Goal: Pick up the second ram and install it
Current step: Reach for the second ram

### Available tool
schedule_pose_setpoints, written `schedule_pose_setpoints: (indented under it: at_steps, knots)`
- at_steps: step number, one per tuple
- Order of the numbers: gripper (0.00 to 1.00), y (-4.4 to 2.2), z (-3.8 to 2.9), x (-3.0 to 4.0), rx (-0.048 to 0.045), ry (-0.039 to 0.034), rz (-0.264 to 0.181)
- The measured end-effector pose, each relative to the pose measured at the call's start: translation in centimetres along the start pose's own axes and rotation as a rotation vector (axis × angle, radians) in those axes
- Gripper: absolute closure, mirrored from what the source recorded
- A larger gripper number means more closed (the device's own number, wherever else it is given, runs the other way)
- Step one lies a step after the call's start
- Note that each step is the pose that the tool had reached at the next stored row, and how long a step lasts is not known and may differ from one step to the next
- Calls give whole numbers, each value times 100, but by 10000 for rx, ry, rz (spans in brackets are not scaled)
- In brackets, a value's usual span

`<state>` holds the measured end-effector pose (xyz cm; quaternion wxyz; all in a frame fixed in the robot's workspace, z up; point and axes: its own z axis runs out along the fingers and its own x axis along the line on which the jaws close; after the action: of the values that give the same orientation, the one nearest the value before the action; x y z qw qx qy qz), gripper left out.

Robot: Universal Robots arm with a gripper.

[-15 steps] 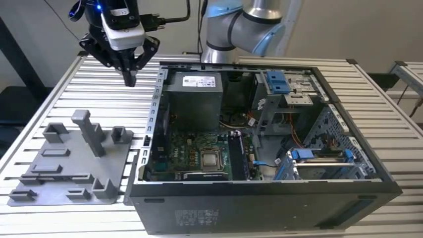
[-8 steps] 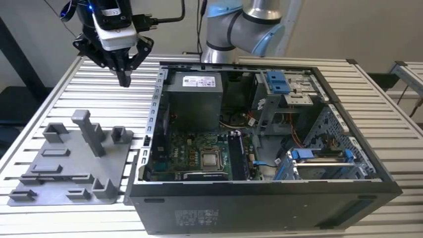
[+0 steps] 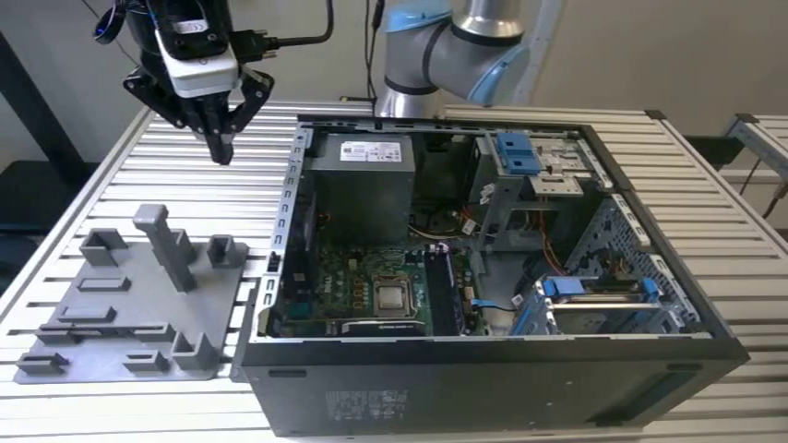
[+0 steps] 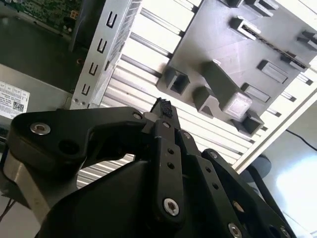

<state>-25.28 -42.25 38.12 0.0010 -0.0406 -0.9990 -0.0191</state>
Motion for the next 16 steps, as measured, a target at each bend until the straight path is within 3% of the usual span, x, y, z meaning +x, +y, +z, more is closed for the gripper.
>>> schedule_pose_setpoints:
  at_steps: [10,16]
  knots:
    - [89,-15,2,165,1,3,-11]
    - [89,-42,4,354,1,3,-11]
